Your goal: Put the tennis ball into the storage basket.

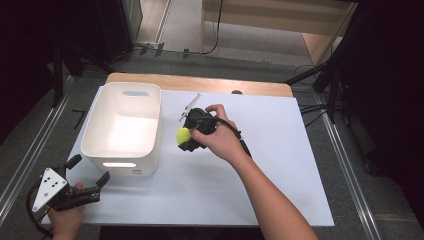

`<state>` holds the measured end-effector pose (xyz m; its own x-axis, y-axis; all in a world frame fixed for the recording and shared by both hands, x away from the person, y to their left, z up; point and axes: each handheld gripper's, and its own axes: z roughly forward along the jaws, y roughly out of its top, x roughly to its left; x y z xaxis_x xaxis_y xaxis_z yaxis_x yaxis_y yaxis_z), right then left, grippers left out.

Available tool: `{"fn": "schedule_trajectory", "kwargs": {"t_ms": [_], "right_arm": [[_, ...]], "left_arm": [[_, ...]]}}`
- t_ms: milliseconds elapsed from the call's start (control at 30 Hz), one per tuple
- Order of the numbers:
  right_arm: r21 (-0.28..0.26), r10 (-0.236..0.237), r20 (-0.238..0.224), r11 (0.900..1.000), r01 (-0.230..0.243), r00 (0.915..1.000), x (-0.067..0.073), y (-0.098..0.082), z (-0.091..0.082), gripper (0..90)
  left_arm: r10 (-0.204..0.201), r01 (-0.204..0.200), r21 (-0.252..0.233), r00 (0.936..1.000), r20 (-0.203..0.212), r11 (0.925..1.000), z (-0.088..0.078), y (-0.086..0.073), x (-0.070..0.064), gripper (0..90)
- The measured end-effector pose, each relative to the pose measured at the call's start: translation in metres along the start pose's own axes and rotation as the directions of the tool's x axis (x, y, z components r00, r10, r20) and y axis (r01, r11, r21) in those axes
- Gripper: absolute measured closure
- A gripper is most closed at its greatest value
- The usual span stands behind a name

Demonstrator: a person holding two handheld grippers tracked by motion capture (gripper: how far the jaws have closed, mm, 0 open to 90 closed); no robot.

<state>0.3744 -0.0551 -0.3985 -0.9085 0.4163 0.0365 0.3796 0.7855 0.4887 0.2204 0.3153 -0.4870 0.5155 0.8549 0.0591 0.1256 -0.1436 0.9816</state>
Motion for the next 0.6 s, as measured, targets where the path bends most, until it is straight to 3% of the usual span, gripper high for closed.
{"fn": "schedule_trajectory", "kwargs": {"t_ms": [600], "right_arm": [[-0.023,-0.044,-0.021,0.999,0.043,0.9988,0.001,0.017,-0.015,22.6]], "left_arm": [[-0.005,0.005,-0.005,1.0000,-0.002,1.0000,0.000,0.000,-0.001,0.0]]}}
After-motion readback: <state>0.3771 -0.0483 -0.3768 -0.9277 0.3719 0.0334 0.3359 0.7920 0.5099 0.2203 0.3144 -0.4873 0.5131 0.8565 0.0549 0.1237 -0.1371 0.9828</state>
